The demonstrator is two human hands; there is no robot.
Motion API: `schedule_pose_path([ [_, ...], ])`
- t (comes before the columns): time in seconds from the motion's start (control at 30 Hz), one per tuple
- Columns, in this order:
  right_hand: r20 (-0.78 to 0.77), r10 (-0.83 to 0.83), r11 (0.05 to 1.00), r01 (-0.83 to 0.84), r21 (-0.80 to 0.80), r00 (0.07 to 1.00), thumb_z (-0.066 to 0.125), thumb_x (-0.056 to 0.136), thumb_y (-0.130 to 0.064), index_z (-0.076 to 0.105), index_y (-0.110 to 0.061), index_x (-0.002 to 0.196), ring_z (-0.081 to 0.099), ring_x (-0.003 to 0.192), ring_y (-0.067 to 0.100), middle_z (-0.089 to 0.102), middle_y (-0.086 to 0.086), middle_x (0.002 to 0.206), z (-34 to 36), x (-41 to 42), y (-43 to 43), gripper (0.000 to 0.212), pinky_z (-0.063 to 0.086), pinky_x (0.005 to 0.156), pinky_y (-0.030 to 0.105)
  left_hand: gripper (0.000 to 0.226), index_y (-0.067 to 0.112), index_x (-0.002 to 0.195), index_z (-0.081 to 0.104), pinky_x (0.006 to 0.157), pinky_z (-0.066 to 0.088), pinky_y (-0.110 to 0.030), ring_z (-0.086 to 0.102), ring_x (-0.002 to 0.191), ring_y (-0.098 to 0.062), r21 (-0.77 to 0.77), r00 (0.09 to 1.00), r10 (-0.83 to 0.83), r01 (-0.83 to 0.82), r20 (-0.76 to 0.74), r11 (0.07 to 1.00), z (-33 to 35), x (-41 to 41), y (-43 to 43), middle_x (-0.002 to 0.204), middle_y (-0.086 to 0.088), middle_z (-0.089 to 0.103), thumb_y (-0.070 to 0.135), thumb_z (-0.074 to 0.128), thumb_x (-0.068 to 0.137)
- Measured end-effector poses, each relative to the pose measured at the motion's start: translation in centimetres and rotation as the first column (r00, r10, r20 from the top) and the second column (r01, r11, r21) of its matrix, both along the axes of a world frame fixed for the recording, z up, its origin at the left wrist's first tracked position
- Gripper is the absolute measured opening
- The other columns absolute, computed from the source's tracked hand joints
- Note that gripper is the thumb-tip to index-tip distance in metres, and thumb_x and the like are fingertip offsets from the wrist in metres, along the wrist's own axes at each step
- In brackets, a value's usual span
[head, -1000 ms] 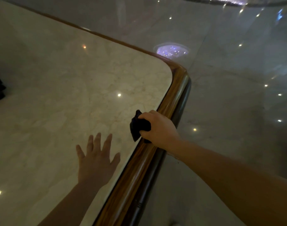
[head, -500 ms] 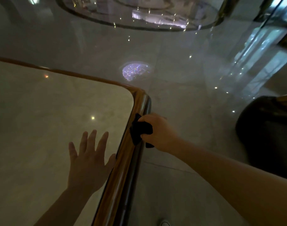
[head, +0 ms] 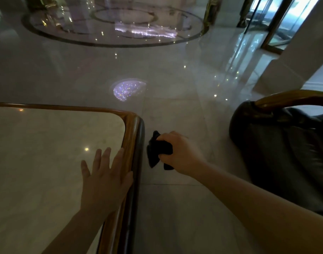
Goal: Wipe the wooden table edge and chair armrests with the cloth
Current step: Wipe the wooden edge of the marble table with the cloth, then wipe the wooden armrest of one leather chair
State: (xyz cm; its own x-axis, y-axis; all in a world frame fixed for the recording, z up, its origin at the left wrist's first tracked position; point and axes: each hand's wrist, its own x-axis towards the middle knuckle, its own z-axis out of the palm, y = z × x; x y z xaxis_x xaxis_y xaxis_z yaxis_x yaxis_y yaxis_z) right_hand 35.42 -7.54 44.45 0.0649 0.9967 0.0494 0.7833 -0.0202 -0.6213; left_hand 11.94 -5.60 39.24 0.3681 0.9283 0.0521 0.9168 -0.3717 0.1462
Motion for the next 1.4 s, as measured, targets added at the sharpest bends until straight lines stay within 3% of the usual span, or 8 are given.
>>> schedule_pose_path([
  [0.27, 0.029, -0.108, 0.994, 0.107, 0.018, 0.994, 0.072, 0.080, -0.022, 0.064, -0.029, 0.114, 0.061, 0.090, 0.018, 0.059, -0.004, 0.108, 3.9, 7.1, -5.3, 0.036, 0.054, 0.079, 0.041, 0.079, 0.026, 0.154, 0.020, 0.114, 0.013, -0.066, 0.013, 0.149, -0.033, 0.037, 0.996, -0.085, 0.085, 0.000, 0.996, 4.9, 7.2, -2.6, 0.159, -0.011, 0.025, 0.066, 0.010, 0.086],
  [0.5, 0.050, -0.226, 0.974, 0.225, 0.014, 0.973, 0.070, 0.082, -0.025, 0.061, -0.031, 0.115, 0.061, 0.087, 0.016, 0.059, -0.007, 0.107, 5.7, 15.2, -11.4, 0.035, 0.056, 0.078, 0.042, 0.079, 0.023, 0.152, 0.028, 0.113, 0.014, -0.066, 0.016, 0.148, -0.034, 0.046, 0.985, -0.172, 0.172, -0.006, 0.984, 7.5, 15.2, -5.7, 0.158, -0.015, 0.028, 0.064, 0.020, 0.085],
  [0.7, 0.053, -0.321, 0.947, 0.320, 0.021, 0.946, 0.071, 0.082, -0.024, 0.061, -0.032, 0.117, 0.061, 0.090, 0.015, 0.059, -0.010, 0.106, 6.7, 21.2, -16.9, 0.037, 0.055, 0.080, 0.041, 0.073, 0.019, 0.144, 0.042, 0.107, 0.023, -0.068, 0.035, 0.139, -0.038, 0.105, 0.968, -0.250, 0.248, 0.006, 0.963, 8.9, 22.2, -9.0, 0.146, -0.018, 0.043, 0.058, 0.032, 0.084],
  [0.9, 0.043, -0.404, 0.914, 0.402, 0.051, 0.914, 0.072, 0.080, -0.024, 0.062, -0.031, 0.116, 0.059, 0.087, 0.011, 0.057, -0.011, 0.103, 7.8, 25.9, -21.4, 0.038, 0.054, 0.076, 0.034, 0.069, 0.024, 0.144, 0.036, 0.107, 0.024, -0.068, 0.036, 0.138, -0.038, 0.140, 0.937, -0.347, 0.340, 0.028, 0.930, 9.8, 28.1, -11.3, 0.144, -0.016, 0.045, 0.059, 0.037, 0.084],
  [1.3, 0.073, -0.673, 0.740, 0.670, 0.056, 0.736, 0.073, 0.078, -0.031, 0.059, -0.040, 0.118, 0.059, 0.093, 0.009, 0.055, -0.017, 0.106, 8.6, 32.8, -27.8, 0.043, 0.054, 0.074, 0.033, 0.083, 0.024, 0.151, 0.027, 0.114, 0.013, -0.063, 0.012, 0.149, -0.032, 0.105, 0.791, -0.611, 0.605, 0.040, 0.790, 10.7, 39.8, -12.6, 0.158, -0.012, 0.028, 0.068, 0.011, 0.082],
  [1.4, 0.076, -0.743, 0.669, 0.741, 0.051, 0.665, 0.074, 0.078, -0.031, 0.059, -0.041, 0.118, 0.057, 0.096, 0.009, 0.055, -0.018, 0.106, 8.6, 33.8, -28.8, 0.043, 0.054, 0.077, 0.034, 0.079, 0.025, 0.151, 0.024, 0.114, 0.014, -0.064, 0.012, 0.149, -0.032, 0.108, 0.730, -0.682, 0.676, 0.033, 0.729, 10.6, 42.1, -12.0, 0.157, -0.011, 0.028, 0.066, 0.017, 0.085],
])
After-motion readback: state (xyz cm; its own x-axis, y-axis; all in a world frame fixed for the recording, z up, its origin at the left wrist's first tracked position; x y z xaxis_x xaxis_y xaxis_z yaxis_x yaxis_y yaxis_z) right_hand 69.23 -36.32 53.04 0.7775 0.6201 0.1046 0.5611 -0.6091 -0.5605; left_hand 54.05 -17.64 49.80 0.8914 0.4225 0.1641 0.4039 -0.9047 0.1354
